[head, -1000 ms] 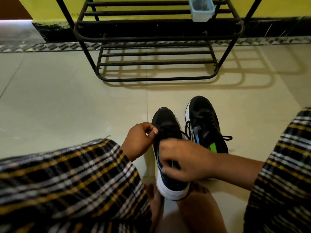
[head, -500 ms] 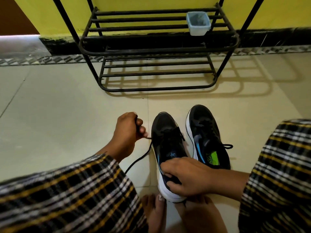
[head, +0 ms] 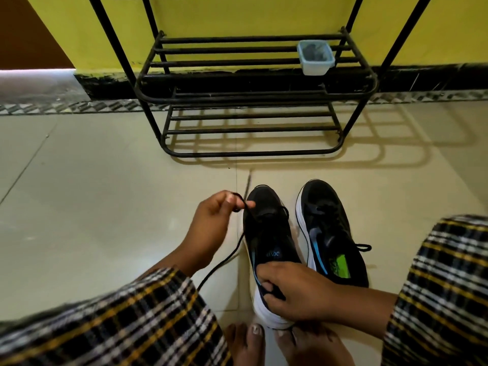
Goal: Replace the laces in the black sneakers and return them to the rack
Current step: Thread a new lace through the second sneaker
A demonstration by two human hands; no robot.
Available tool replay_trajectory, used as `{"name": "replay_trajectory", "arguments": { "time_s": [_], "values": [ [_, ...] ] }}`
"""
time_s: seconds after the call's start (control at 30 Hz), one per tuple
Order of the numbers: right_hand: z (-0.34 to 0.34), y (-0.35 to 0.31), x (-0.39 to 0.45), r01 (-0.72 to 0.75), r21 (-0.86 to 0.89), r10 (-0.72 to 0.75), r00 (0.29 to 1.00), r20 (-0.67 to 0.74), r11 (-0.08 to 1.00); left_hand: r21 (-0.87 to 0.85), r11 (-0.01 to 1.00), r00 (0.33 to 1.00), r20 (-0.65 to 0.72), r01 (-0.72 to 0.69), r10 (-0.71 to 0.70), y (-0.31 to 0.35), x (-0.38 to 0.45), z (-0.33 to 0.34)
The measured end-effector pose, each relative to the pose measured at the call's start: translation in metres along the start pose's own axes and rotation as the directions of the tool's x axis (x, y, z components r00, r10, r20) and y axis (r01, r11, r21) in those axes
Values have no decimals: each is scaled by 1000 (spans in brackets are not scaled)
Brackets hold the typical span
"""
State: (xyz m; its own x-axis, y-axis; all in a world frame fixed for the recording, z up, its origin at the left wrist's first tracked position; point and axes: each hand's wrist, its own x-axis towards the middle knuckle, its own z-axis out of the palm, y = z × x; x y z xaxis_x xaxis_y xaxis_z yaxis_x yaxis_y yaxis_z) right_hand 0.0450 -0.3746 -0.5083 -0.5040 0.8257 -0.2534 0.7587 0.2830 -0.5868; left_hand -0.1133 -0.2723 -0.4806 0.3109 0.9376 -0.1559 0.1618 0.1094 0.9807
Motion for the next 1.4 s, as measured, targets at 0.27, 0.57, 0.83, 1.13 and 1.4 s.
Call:
{"name": "replay_trajectory", "arguments": {
  "time_s": [0.27,0.57,0.83,1.13,1.4],
  "values": [
    [4,-2,8,-98,73,103,992,-71,993,-221,961,984,-22,169,-178,16,2,-14],
    [3,0,9,-168,137,183,977,-108,976,623,723,910,41,300,-413,-48,-31,1],
    [2,0,10,-205,172,226,968,-112,963,969,107,941,241,-221,-237,-61,-48,-9],
    [-7,1,7,-178,210,199,976,-85,961,987,148,973,89,-58,-212,-79,-33,-30],
    [-22,-3,5,-102,428,260,908,-329,898,202,952,939,-303,229,-161,-42,-8,-35]
  ]
}}
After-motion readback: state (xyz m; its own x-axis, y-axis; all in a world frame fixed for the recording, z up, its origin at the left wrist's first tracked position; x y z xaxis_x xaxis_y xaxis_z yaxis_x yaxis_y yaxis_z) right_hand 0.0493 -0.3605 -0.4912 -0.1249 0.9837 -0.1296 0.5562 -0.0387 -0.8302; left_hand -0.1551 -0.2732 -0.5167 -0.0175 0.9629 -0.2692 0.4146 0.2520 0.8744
